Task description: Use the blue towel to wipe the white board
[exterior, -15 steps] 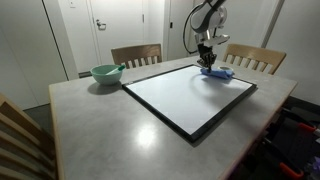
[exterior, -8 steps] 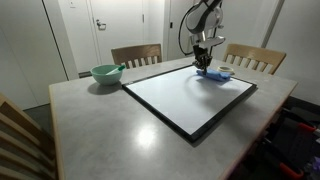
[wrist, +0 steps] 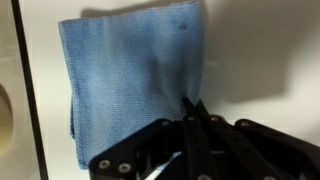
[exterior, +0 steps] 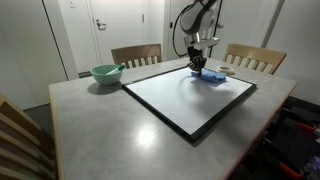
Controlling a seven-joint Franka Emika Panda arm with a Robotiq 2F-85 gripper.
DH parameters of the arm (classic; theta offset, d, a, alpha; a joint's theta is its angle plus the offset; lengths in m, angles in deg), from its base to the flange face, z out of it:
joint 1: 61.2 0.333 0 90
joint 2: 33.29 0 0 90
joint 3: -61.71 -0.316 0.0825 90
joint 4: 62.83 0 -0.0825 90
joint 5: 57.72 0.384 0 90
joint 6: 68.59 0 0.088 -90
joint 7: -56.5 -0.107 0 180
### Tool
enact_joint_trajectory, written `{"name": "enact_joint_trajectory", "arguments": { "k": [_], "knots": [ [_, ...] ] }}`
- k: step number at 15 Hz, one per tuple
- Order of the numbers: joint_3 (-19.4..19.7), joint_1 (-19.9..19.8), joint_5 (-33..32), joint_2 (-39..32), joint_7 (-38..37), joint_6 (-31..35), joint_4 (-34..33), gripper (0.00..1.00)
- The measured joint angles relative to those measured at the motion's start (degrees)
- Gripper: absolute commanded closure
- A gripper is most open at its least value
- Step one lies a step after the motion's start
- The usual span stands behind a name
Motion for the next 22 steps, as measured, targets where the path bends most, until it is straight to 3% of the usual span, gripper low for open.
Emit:
{"name": "enact_joint_trajectory", "arguments": {
  "k": [22],
  "knots": [
    [-1.6, 7.2, 0.0, 0.0, -1.2, -0.2, 0.0, 0.99]
  ]
}}
